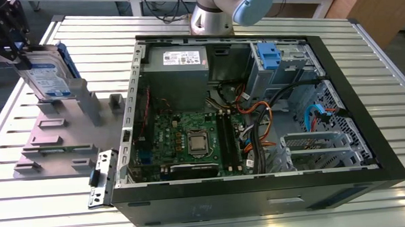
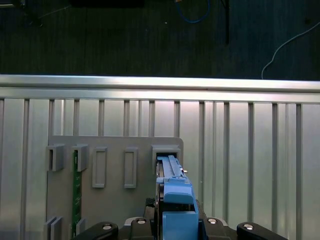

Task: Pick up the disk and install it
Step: 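Pick up the disk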

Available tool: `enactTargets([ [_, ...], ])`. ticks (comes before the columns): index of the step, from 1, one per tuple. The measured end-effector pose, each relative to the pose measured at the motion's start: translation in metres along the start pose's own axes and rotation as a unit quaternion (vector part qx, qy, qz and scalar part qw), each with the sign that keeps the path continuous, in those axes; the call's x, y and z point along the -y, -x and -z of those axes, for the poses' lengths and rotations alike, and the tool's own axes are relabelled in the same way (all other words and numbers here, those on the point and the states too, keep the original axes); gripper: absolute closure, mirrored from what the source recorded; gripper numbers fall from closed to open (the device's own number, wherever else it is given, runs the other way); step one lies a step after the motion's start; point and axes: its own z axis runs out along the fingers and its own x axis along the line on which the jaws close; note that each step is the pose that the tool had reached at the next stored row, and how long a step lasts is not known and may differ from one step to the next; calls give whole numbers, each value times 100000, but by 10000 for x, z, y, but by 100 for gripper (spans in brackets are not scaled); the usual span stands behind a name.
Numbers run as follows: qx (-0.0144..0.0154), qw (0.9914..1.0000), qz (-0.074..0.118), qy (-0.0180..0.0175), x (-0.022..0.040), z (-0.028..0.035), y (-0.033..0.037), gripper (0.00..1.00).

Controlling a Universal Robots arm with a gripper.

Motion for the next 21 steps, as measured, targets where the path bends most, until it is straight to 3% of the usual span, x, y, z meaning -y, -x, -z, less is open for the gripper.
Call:
enactTargets([
  [21, 0, 100000, -1, -1, 0, 45, 1, 63],
])
